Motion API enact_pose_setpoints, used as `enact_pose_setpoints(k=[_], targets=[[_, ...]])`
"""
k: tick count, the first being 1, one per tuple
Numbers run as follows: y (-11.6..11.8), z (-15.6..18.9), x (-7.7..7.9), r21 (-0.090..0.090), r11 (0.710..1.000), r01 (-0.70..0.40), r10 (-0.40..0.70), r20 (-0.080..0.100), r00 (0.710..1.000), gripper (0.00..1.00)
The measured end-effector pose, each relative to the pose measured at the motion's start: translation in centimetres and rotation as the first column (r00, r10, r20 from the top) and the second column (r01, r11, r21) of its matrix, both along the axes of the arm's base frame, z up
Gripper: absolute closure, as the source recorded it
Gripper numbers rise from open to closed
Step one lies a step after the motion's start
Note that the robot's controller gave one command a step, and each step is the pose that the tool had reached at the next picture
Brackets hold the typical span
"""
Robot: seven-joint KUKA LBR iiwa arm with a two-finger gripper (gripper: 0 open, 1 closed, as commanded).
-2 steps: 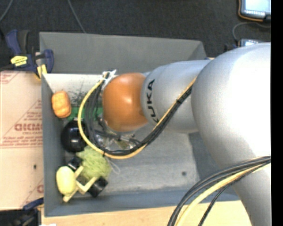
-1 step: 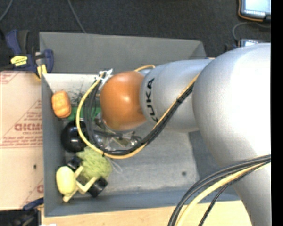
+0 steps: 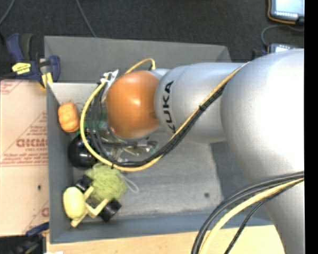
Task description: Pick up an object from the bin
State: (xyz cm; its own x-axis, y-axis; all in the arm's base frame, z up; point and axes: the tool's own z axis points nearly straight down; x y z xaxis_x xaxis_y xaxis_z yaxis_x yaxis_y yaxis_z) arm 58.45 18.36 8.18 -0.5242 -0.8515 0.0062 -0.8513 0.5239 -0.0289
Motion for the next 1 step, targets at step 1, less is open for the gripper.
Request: enact_pose_setpoints(k=[1], targets=[[1.84,1.26,0.68,-0.010,0.995,0.099,-0.099,-0.005,0.995,1.00]])
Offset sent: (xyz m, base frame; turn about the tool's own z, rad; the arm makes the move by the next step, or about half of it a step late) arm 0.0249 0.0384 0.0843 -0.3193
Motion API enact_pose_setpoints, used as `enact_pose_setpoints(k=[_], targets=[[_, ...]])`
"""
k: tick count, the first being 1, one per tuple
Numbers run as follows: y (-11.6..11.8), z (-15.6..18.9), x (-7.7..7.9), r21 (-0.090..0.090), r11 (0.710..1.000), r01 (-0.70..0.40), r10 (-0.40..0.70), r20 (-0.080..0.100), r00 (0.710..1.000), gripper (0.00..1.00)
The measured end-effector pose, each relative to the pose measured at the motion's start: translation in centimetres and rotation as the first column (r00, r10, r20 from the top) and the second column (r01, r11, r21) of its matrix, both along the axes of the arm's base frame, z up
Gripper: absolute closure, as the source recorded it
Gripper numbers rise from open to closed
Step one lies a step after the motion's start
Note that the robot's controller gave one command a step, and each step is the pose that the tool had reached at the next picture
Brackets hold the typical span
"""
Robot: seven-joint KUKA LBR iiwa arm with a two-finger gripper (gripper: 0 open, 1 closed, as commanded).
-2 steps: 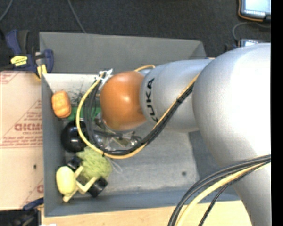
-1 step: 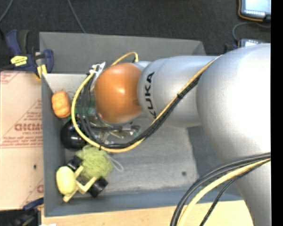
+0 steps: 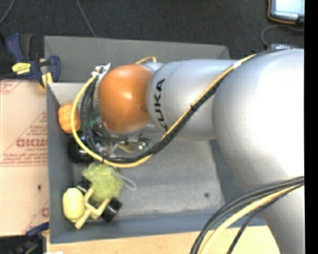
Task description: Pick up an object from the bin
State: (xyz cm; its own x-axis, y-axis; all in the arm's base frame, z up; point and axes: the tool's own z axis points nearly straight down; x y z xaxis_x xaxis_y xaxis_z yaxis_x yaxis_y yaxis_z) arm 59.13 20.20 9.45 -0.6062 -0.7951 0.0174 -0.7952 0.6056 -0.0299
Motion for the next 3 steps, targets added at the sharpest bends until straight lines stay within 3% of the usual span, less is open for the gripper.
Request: enact_pose_setpoints(k=[1,2,3], targets=[[1.2,2.8,0.7,0.005,0.996,-0.092,0.092,0.003,0.996,1.00],[1.6,6.6,4.6,0.001,0.941,-0.339,0.339,-0.005,0.941,1.00],[0.1,12.7,4.2,0.005,0.969,-0.246,0.246,-0.004,0.969,1.00]])
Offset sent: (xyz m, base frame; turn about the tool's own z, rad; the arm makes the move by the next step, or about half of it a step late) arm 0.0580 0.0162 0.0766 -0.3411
